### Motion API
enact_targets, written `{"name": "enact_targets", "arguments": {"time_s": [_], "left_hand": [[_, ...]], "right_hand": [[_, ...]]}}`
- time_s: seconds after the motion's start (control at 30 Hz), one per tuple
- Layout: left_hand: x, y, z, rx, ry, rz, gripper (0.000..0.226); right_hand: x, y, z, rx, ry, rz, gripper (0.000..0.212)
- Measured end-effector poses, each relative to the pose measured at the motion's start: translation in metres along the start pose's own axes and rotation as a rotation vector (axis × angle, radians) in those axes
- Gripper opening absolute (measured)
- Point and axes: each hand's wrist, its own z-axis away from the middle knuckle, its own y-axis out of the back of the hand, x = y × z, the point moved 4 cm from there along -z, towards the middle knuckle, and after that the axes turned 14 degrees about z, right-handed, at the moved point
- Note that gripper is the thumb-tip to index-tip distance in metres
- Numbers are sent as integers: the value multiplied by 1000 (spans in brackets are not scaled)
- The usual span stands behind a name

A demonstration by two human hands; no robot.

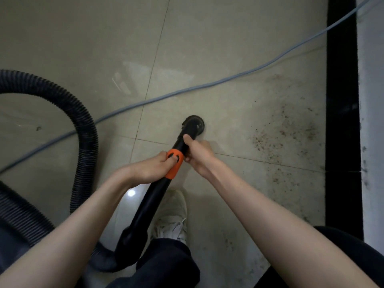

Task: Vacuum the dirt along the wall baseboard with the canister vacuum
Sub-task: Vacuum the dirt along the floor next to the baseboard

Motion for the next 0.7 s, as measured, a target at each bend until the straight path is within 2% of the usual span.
{"name": "enact_targets", "arguments": {"time_s": [0.17,0.27,0.37,0.53,0.7], "left_hand": [[61,-28,-35,-9,-181,6,37],[81,-46,-49,-9,-213,-29,38],[96,-59,-59,-18,-212,-7,48],[147,-84,-70,-8,-300,81,36],[202,-95,-76,6,-362,147,42]], "right_hand": [[-39,59,-13,140,21,-131,19],[-45,97,-10,85,5,-170,20],[-41,132,0,54,2,-58,19],[-28,177,19,62,-51,109,27],[-22,192,46,-46,-89,139,28]]}}
